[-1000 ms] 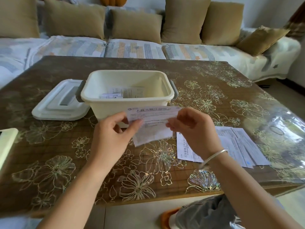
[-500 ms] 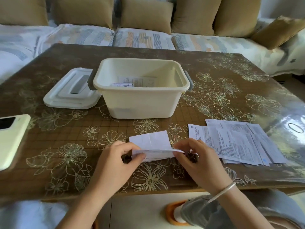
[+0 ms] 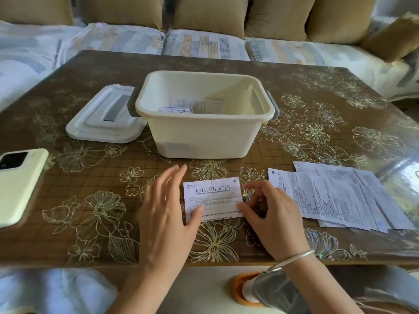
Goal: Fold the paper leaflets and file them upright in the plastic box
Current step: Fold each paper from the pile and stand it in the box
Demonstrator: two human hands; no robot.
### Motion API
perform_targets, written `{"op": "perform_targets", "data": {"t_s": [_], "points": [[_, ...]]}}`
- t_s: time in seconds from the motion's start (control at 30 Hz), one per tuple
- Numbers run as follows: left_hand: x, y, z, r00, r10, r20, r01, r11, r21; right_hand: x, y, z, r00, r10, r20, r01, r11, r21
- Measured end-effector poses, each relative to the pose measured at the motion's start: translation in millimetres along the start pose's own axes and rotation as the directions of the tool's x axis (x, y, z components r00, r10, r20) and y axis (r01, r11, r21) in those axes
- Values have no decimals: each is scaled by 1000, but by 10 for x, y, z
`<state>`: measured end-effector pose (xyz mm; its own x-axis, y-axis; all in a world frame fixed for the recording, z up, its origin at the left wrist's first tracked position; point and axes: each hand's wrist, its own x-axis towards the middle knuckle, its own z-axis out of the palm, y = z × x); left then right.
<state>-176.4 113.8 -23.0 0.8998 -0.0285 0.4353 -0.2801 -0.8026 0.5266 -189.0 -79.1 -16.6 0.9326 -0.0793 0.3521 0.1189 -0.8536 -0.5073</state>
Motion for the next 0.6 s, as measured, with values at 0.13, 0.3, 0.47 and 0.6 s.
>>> {"op": "perform_targets", "data": {"t_s": [0.13, 0.3, 0.47, 0.6], "points": [[17, -4, -2, 990, 134, -38, -131, 989, 70, 36, -7, -15, 990, -142, -21, 141, 988, -64], [8, -80, 48, 973, 230, -1, -230, 972, 43, 114, 51, -113, 877, -444, 186, 461, 885, -65], [46, -116, 56, 972, 230, 54, -228, 973, -44, 230, 121, -172, 815, -525, 245, 558, 825, -91], [65, -107, -10, 975, 202, 95, -184, 968, -168, 240, 49, -163, 804, -571, 165, 590, 801, -105]]}}
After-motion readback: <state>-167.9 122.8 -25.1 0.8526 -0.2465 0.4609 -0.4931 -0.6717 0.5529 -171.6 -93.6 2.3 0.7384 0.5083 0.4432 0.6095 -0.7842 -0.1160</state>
